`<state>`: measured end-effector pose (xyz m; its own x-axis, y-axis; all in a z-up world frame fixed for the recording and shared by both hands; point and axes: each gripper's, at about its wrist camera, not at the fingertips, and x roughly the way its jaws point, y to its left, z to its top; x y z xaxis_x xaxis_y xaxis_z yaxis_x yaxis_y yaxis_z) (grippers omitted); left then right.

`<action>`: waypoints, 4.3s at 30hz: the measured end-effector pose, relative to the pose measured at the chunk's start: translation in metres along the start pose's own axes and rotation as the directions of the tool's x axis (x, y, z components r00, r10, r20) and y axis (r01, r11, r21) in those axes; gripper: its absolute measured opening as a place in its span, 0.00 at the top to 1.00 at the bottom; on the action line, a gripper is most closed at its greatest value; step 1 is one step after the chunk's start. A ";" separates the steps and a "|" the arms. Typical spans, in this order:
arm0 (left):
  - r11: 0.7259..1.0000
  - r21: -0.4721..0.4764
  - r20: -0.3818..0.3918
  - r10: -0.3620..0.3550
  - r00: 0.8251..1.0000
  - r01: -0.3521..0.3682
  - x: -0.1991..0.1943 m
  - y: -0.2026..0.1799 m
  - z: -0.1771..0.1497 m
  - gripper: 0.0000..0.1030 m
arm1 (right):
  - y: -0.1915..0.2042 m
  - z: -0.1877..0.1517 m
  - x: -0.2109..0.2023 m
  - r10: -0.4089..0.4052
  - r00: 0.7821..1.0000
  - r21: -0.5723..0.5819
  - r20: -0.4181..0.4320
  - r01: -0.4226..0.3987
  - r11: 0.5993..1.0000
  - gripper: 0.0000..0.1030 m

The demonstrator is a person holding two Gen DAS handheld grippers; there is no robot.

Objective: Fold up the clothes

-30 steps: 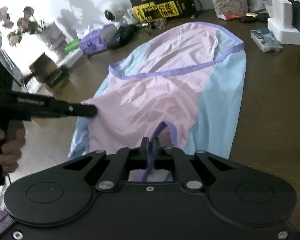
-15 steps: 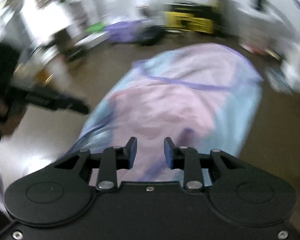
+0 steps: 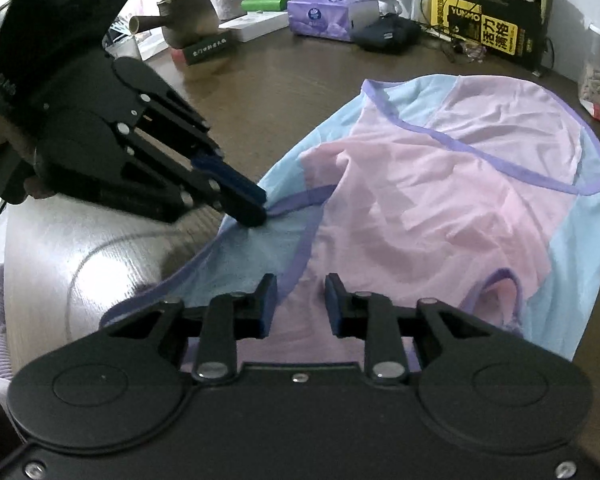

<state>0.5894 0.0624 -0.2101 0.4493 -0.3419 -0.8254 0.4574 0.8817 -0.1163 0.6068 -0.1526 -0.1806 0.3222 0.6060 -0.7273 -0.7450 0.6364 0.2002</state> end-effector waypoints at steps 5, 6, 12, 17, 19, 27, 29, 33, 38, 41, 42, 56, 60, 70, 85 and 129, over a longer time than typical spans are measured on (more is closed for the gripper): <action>0.978 -0.203 0.158 -0.005 0.987 0.037 -0.029 0.014 -0.014 0.98 | 0.005 -0.002 -0.001 -0.017 1.000 -0.017 0.004 0.017 1.000 0.73; 0.968 -0.245 0.173 -0.003 0.985 0.046 -0.031 0.017 -0.017 0.98 | 0.006 -0.003 -0.001 -0.020 1.000 -0.022 0.005 0.020 1.000 0.73; 0.907 -0.420 0.133 0.105 0.986 -0.040 -0.027 0.032 -0.027 0.98 | 0.009 -0.003 0.000 -0.029 1.000 -0.054 0.006 0.029 0.998 0.73; 0.982 -0.139 0.148 0.145 0.978 -0.125 -0.036 -0.001 -0.007 0.96 | 0.012 -0.004 0.000 -0.043 0.999 -0.056 0.013 0.044 0.997 0.73; 0.982 0.083 0.148 0.156 0.977 -0.169 -0.029 -0.022 -0.001 0.95 | 0.013 -0.005 0.000 -0.046 0.999 -0.055 0.017 0.047 0.997 0.73; 0.864 0.472 0.031 0.182 0.983 -0.175 0.017 -0.047 0.016 0.94 | 0.012 -0.005 0.000 -0.043 0.999 -0.068 0.013 0.044 0.997 0.73; 0.867 0.471 0.023 0.173 0.985 -0.163 0.019 -0.042 0.019 0.94 | 0.012 -0.005 0.000 -0.045 0.999 -0.066 0.014 0.046 0.997 0.73; 0.955 0.238 0.035 0.172 0.984 -0.176 0.015 -0.010 0.029 0.94 | 0.012 -0.006 -0.001 -0.045 0.999 -0.067 0.019 0.046 0.997 0.73; 0.981 0.108 0.038 0.160 0.986 -0.163 -0.001 -0.005 0.025 0.94 | 0.012 -0.008 -0.002 -0.041 0.999 -0.062 0.027 0.043 0.997 0.72; 0.975 0.133 0.072 0.171 0.983 -0.179 -0.013 -0.027 0.026 0.94 | 0.011 -0.004 -0.013 -0.029 0.999 -0.046 0.014 0.030 0.998 0.68; 0.973 0.135 0.086 0.178 0.980 -0.188 -0.016 -0.035 0.027 0.94 | 0.008 -0.005 -0.030 -0.030 0.997 -0.025 0.069 0.032 0.999 0.64; 0.979 0.201 0.019 0.015 1.000 -0.019 0.039 -0.135 0.015 0.74 | -0.027 -0.026 -0.040 -0.408 0.912 -0.318 0.050 0.402 0.859 0.96; 0.987 0.163 0.023 0.002 1.000 -0.006 0.036 -0.132 0.009 0.72 | -0.034 -0.038 -0.060 -0.472 0.875 -0.278 0.105 0.482 0.831 0.96; 0.981 0.195 0.009 0.002 1.000 -0.004 0.036 -0.138 0.009 0.67 | -0.031 -0.046 -0.059 -0.510 0.856 -0.232 0.080 0.514 0.826 0.67; 0.988 0.155 0.035 -0.018 0.999 0.012 0.022 -0.133 0.011 0.62 | -0.073 -0.031 -0.059 -0.423 0.906 0.034 0.015 0.422 0.906 0.36; 0.935 -0.260 0.014 0.254 0.967 -0.242 0.009 -0.032 -0.006 0.92 | -0.106 0.212 0.144 0.169 0.982 0.016 -0.087 -0.168 0.986 0.97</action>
<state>0.5741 0.0332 -0.2174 0.5612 -0.1114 -0.8201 0.1191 0.9915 -0.0532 0.8559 -0.0316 -0.1675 0.1394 0.6611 -0.7373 -0.7792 0.5327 0.3303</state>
